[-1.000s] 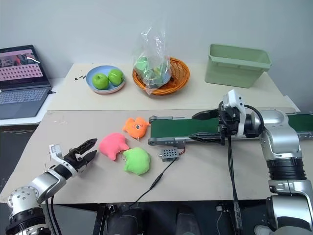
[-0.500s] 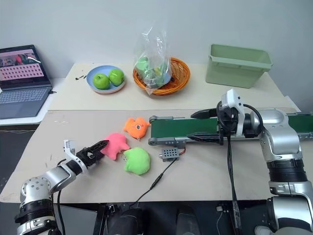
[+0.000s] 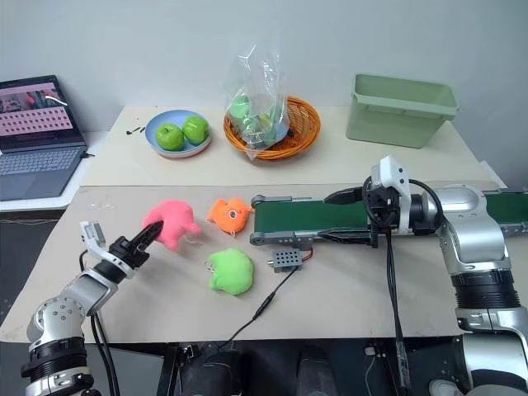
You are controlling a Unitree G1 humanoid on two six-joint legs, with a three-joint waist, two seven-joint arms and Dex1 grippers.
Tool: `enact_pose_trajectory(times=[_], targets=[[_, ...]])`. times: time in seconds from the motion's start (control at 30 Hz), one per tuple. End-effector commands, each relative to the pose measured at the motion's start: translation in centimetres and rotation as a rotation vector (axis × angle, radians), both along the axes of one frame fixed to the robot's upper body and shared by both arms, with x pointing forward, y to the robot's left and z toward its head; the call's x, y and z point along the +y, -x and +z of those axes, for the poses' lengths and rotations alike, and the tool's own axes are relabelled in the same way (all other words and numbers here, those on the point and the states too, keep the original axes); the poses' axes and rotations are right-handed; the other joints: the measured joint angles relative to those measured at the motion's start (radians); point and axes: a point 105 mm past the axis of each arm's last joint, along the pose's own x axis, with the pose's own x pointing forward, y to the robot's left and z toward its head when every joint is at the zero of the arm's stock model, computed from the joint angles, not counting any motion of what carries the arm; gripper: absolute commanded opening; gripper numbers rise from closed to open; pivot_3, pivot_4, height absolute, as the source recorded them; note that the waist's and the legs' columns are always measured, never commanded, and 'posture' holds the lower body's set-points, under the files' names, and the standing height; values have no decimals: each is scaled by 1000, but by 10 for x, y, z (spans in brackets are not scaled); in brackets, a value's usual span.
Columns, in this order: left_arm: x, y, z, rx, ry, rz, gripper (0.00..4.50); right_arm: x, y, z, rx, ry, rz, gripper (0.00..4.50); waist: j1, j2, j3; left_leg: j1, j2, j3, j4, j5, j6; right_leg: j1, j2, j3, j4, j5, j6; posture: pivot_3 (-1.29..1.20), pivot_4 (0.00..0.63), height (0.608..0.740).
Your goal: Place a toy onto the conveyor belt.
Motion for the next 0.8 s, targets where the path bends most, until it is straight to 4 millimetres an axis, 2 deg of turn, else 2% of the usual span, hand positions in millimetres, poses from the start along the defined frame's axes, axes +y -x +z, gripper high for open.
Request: enact_pose_trajectory(times=[0.03, 0.13, 0.23, 0.27, 0.57, 0.7, 0.8], targets=[[-1, -2, 25, -156, -227, 65, 335, 2, -2, 16, -67, -10, 13, 4500, 0, 0, 0, 0, 0, 0, 0, 0, 0, 0, 0, 0, 0, 0, 0, 0, 150, 740], [-5, -5, 14, -151, -520, 58, 335, 2, -2, 15, -60, -6, 17, 4500, 2, 0, 0, 0, 0, 0, 0, 0, 0, 0, 0, 0, -1, 0, 0, 0, 150, 740], [3, -9, 11, -225, -997, 86, 335, 2, -2, 14, -60, -3, 20, 4500, 1, 0, 0, 0, 0, 0, -1, 0, 0, 0, 0, 0, -1, 0, 0, 0, 150, 740], [5, -10, 13, -260, -1108, 92, 335, 2, -3, 14, -61, -3, 20, 4500, 0, 0, 0, 0, -1, 1, -1, 0, 0, 0, 0, 0, -1, 0, 0, 0, 150, 740], [-37, 1, 33, -771, -1684, -31, 335, 0, -1, 14, -44, -1, 21, 4500, 9, 0, 0, -1, 0, 1, -2, 0, 1, -2, 0, 0, -2, 0, 0, 0, 150, 740], [-57, 18, 12, -994, -1952, -216, 335, 0, 2, 12, -9, 1, 27, 4500, 8, 1, 0, -1, 0, 2, -3, 0, 1, -2, 0, 0, -2, 0, 0, 0, 150, 740], [-63, 27, 6, -1115, -2032, -251, 335, 0, 2, 12, -4, -1, 27, 4500, 6, 1, 0, -1, 0, 3, -3, -1, 1, -2, 0, 1, -2, 0, 0, 0, 150, 740]])
